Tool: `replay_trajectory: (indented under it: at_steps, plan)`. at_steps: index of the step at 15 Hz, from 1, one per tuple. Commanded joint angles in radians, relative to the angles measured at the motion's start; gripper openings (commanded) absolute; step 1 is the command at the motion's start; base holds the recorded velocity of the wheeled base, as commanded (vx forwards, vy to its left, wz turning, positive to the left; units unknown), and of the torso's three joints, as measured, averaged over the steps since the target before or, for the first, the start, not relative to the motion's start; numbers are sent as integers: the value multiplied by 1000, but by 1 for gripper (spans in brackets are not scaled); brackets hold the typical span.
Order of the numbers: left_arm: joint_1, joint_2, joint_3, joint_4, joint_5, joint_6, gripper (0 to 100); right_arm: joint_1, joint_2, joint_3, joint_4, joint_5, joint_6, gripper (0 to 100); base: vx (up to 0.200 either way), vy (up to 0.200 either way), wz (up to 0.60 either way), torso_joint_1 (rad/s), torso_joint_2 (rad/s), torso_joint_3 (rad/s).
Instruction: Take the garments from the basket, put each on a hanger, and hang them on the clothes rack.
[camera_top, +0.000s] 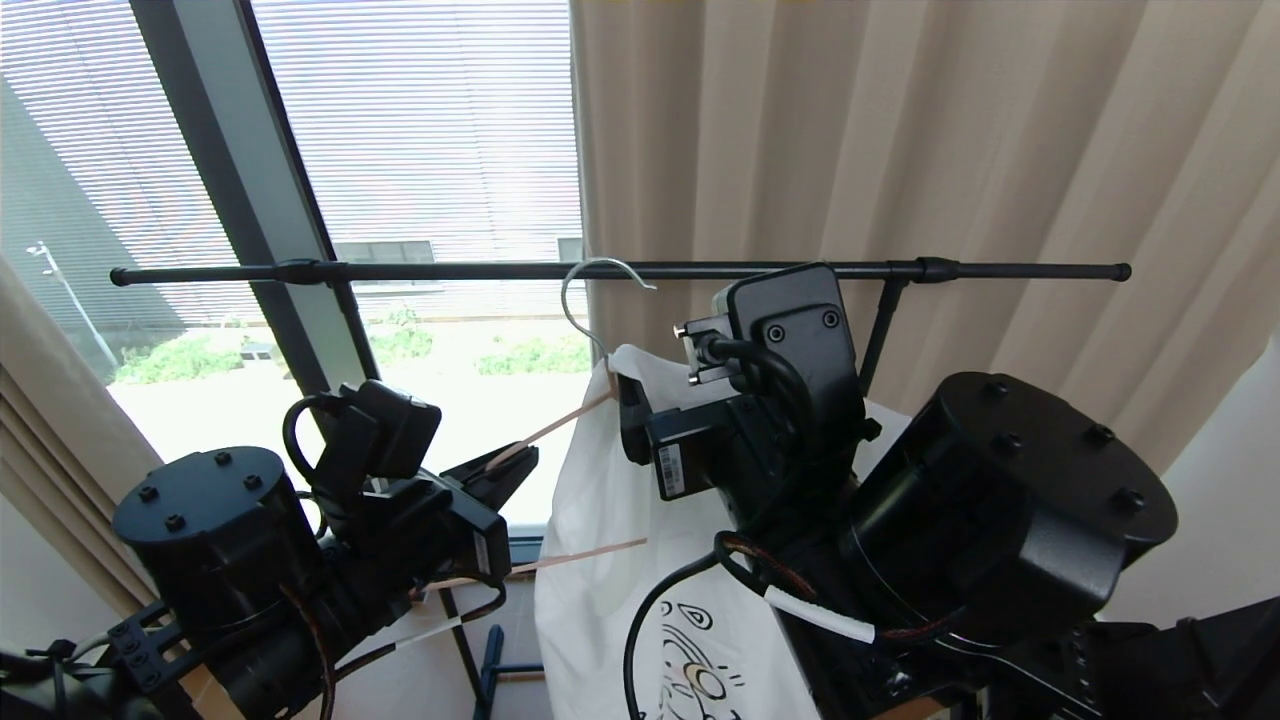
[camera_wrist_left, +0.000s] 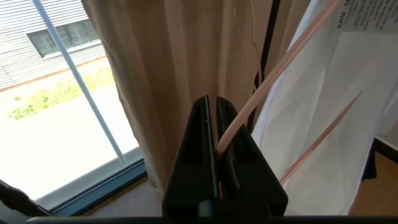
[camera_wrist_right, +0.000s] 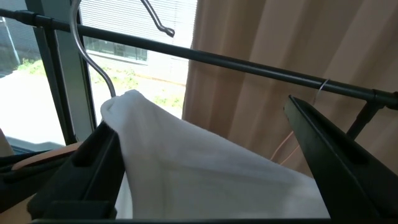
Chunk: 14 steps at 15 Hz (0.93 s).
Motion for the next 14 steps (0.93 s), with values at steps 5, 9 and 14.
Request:
replay_trajectory:
  at_steps: [5, 9, 14]
  plan:
    - [18, 1, -9, -1, 0, -2, 0, 4, -5, 2, 0, 0, -1, 100, 0, 0, 0, 0, 0, 0]
    - [20, 2, -12, -1, 2, -2, 0, 12, -4, 10, 0, 0, -1, 100, 0, 0, 0, 0, 0, 0]
    - [34, 1, -22, -1, 2, -3, 0, 15, -4, 11, 0, 0, -1, 100, 0, 0, 0, 0, 0, 0]
